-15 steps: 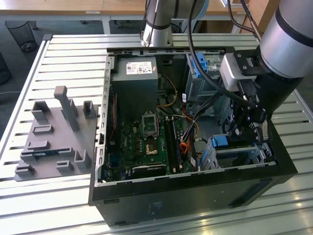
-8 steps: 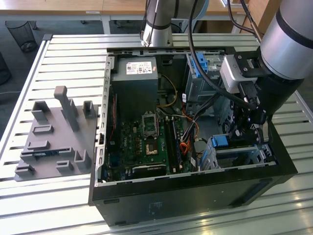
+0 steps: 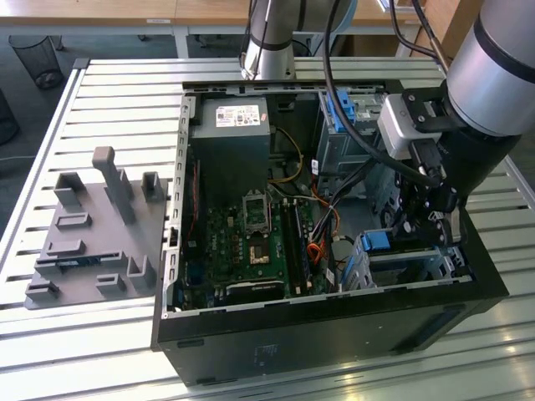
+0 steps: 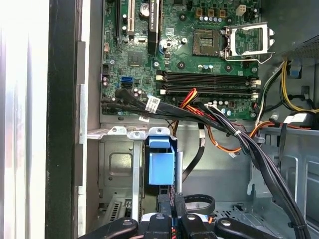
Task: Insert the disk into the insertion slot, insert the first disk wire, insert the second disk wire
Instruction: 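Insert the second disk wire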
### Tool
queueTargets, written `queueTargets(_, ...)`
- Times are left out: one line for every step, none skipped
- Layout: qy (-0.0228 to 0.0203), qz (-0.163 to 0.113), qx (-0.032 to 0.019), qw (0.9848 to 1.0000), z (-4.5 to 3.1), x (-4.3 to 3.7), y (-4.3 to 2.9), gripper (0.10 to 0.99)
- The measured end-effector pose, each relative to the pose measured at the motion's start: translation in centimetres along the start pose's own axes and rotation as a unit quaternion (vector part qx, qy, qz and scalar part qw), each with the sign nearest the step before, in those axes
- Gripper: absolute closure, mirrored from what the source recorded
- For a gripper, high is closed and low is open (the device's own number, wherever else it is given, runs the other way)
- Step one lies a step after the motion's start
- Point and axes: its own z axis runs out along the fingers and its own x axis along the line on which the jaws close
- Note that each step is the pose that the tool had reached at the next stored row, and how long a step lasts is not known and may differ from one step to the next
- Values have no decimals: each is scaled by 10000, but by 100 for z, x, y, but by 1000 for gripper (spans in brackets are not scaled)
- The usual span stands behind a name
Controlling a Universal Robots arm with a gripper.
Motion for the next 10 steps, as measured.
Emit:
queueTargets(0, 0, 0, 10000, 0, 0, -2, 937)
queueTargets(0, 0, 0, 10000, 0, 1, -5, 937)
queueTargets(0, 0, 0, 10000, 0, 2, -7, 937)
queueTargets(0, 0, 0, 10000, 0, 3, -9, 937)
queueTargets(0, 0, 0, 10000, 0, 3, -11, 937)
queueTargets(0, 0, 0, 10000, 0, 4, -13, 937)
queueTargets(-1, 0, 0, 10000, 0, 6, -14, 937)
queueTargets(0, 0, 0, 10000, 0, 8, -14, 937)
queueTargets(0, 0, 0, 10000, 0, 10, -15, 937)
queueTargets(0, 0, 0, 10000, 0, 12, -15, 937)
